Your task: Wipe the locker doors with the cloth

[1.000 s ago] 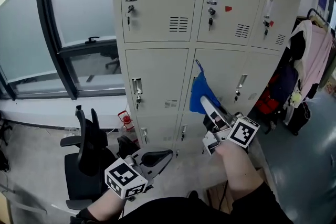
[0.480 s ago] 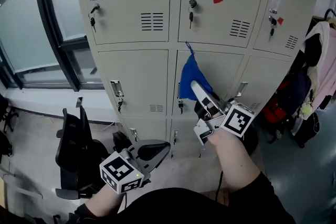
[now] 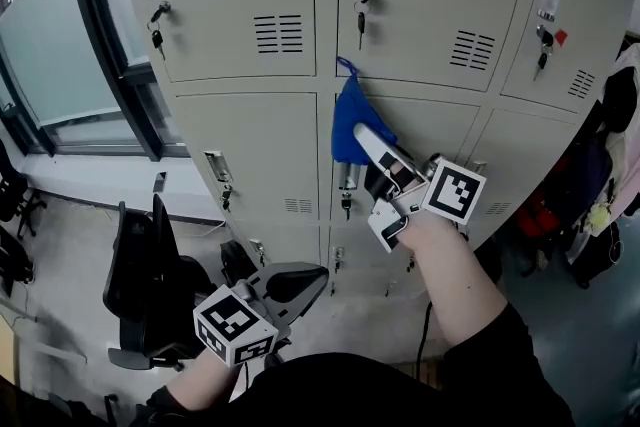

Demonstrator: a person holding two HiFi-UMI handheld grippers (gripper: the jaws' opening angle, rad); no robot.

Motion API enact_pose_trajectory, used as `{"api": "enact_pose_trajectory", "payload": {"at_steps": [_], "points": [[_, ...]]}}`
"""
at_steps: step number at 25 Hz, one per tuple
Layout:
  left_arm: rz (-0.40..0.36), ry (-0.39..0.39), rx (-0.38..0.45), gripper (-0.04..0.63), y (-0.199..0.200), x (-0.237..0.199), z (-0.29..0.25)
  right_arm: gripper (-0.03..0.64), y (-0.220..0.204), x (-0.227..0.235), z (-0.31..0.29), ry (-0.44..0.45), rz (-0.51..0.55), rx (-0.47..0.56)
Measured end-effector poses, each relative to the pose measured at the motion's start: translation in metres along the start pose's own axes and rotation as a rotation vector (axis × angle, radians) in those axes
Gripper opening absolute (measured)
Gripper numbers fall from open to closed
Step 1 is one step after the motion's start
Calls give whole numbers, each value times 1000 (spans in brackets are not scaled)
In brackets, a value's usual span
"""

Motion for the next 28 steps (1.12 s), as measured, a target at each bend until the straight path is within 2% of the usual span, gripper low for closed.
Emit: {"api": "enact_pose_trajectory", "payload": {"at_steps": [6, 22, 28], "points": [[8, -22, 10, 8, 2, -19, 7, 103, -4, 27, -11, -53, -55, -1], [21, -34, -12, 8, -7, -31, 19, 103, -44, 70, 4, -142, -147, -2], [26, -35, -22, 8, -11, -33, 16, 103, -50, 79, 9, -151, -144, -9]]}}
Point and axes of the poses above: the fingertips, and each gripper's own axes: z backward along the fingers, x to its right, y out of its top, the point moved 3 cm from there along z, backward along the fingers, and after that the axes turned 5 degrees about y, right-handed, at the moved point
